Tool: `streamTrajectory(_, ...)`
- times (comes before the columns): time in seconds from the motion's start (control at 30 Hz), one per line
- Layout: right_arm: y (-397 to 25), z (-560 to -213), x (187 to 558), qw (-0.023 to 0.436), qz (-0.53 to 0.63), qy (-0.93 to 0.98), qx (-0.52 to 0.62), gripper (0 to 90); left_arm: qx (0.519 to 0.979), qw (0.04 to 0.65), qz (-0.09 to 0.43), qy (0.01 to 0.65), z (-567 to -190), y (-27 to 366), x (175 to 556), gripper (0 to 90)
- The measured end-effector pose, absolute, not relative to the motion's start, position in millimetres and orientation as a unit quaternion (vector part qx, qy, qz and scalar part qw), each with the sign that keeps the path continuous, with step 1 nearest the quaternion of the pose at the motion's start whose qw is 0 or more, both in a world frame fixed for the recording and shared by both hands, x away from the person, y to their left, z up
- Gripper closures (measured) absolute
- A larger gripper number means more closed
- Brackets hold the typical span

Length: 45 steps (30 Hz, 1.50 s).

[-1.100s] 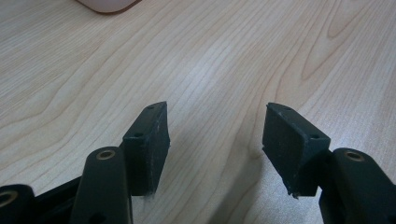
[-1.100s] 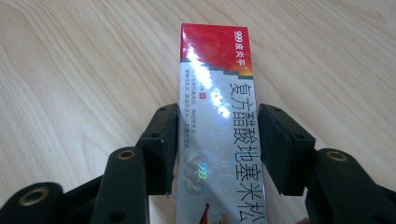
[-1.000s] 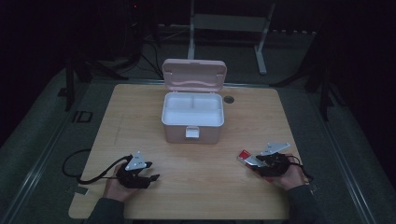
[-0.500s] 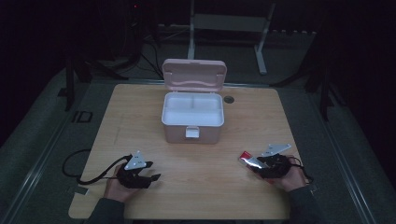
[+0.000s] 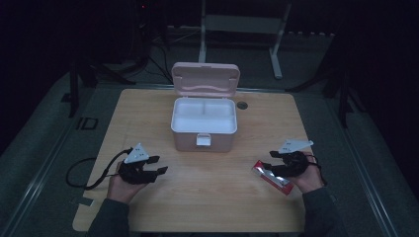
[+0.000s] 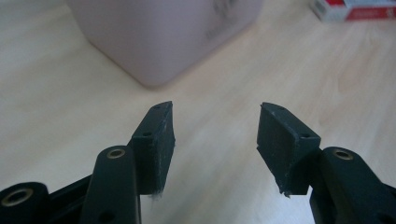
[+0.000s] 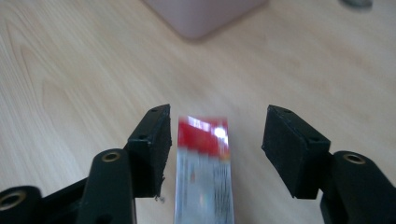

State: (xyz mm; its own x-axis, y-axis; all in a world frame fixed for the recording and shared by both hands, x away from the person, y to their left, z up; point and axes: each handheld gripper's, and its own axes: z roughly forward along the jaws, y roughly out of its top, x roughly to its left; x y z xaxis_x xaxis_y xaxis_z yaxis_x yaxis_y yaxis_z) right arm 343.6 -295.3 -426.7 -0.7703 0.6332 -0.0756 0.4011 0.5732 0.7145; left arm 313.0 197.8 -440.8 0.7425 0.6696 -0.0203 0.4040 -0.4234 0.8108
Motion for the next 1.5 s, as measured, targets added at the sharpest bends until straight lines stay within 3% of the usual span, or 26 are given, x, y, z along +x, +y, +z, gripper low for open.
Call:
streamTrajectory(0.37,-242,-385,384,0.188,0.378,0.855,0.303,58.4,0.812,0.431,0.202,0.336,-378,185,364,45.4)
streamTrajectory(0.67,-211,-362,416,0.191,0.393,0.848,0.298,65.7,0.806,0.430,0.195,0.355,-370,171,409,45.1)
streamTrajectory(0.83,-200,-366,432,0.174,0.398,0.847,0.307,58.0,0.803,0.419,0.195,0.376,-380,159,429,44.1)
streamTrajectory(0.97,-193,-369,441,0.185,0.390,0.841,0.325,52.8,0.805,0.407,0.188,0.388,-388,154,439,42.6)
streamTrajectory(1.27,-191,-382,459,0.141,0.387,0.840,0.353,52.6,0.814,0.380,0.172,0.403,-401,148,444,46.5)
streamTrajectory(1.5,-197,-382,453,0.145,0.379,0.844,0.350,52.7,0.809,0.387,0.164,0.411,-402,143,435,49.2)
